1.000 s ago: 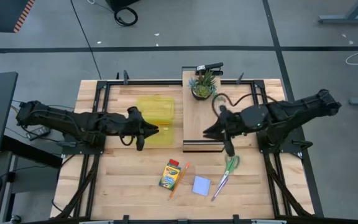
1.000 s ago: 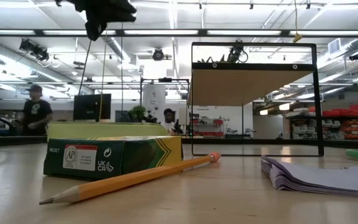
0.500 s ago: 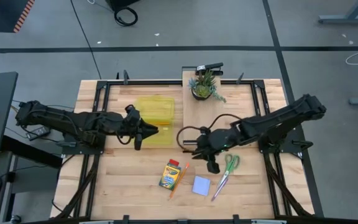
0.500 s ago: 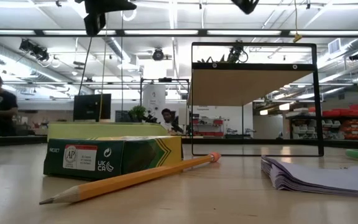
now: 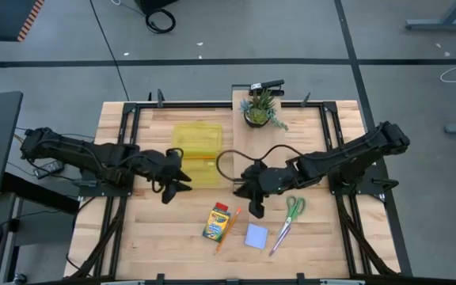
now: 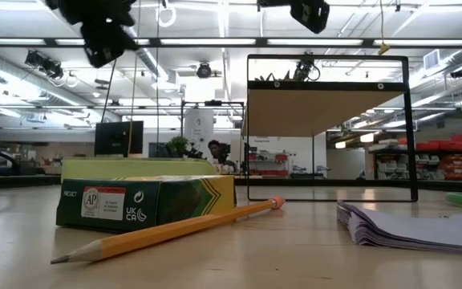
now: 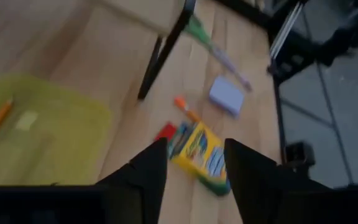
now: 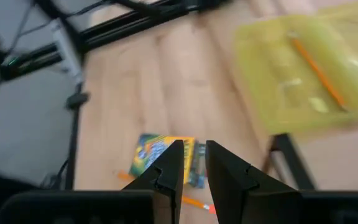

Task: Pack school essentials
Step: Put the crayon box into the supply box

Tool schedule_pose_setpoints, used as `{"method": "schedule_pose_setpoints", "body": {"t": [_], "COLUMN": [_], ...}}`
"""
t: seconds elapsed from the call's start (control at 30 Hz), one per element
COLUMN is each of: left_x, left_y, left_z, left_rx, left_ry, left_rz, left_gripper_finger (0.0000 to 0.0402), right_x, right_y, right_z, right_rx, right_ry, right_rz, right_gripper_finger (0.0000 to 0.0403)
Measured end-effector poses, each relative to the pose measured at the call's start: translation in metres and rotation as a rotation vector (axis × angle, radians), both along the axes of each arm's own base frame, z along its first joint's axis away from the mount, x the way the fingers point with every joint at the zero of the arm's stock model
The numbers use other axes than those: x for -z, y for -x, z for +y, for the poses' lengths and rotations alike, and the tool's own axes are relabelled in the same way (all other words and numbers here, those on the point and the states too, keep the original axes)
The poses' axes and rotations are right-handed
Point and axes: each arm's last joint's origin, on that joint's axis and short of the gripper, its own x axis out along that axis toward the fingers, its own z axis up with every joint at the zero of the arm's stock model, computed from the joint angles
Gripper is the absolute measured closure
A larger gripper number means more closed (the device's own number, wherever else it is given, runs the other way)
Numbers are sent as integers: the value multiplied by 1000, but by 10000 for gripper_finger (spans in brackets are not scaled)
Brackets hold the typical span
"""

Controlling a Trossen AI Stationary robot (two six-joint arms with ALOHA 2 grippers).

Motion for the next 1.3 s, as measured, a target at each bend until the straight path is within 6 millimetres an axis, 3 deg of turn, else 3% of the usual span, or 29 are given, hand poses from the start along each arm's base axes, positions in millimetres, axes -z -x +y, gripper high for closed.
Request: {"method": "schedule_pose_setpoints", "body": {"t": [0.13, 0.27, 0.5, 0.7, 0.8, 0.97, 1.1, 1.3], "left_x": [6, 13, 26, 40, 51, 65, 57, 46], "left_y": [2, 2, -6, -20, -26, -31, -44, -67], "left_z": [-8, -21, -46, -63, -70, -80, -93, -110], "left_rx": [16, -23, -149, -281, -387, -569, -651, -702], "left_ry": [-17, 18, 20, 104, 193, 338, 371, 277], "left_rz": [59, 117, 217, 298, 343, 413, 460, 571], "left_gripper_finger": [203, 206, 231, 234, 234, 234, 235, 235], "right_x": [-13, -38, -74, -109, -127, -139, -145, -152], "right_y": [0, -1, 4, 38, 61, 98, 121, 143], "right_z": [-2, -9, -44, -79, -89, -99, -101, -100], "right_rx": [93, 153, 113, -2, -79, -202, -248, -256], "right_ry": [11, 39, 133, 225, 283, 308, 301, 315], "right_rz": [-6, -36, -62, -170, -232, -244, -252, -282], "right_gripper_finger": [328, 328, 328, 328, 328, 328, 328, 328]}}
